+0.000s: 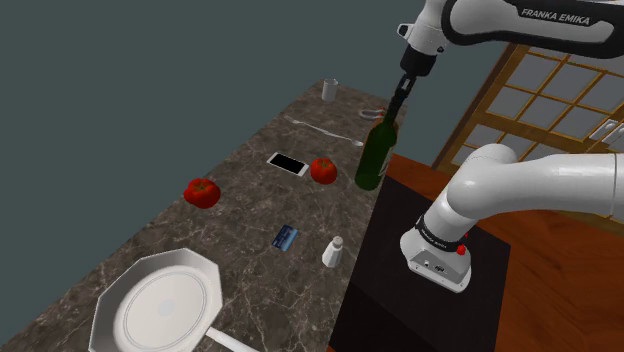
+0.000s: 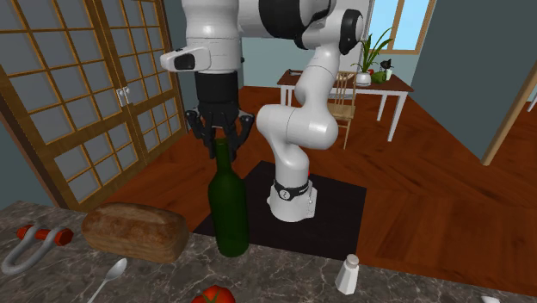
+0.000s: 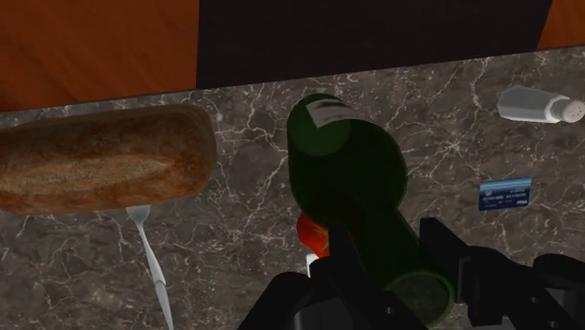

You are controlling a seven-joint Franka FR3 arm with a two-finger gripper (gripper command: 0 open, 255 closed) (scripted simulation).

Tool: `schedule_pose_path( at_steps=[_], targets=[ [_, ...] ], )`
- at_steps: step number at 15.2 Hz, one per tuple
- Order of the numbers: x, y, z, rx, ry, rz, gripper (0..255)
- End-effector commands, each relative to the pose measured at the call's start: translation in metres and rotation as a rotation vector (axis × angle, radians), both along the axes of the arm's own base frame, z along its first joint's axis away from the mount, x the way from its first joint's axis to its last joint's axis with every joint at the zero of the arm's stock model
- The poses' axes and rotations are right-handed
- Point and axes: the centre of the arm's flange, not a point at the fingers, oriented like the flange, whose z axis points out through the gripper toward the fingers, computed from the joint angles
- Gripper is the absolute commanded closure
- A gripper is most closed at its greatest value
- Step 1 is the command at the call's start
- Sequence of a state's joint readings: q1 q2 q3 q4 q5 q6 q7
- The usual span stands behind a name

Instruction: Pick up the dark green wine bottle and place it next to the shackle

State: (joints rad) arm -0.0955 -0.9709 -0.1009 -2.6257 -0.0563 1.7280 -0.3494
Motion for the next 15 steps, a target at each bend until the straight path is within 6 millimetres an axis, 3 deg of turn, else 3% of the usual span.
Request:
schedule_pose_path(
  at_steps=[1,15],
  targets=[
    [0.001,0.0,0.011,0.0,0.0,0.0,255],
    [0.001,0.0,0.085,0.0,0.0,0.0,255]
  ],
)
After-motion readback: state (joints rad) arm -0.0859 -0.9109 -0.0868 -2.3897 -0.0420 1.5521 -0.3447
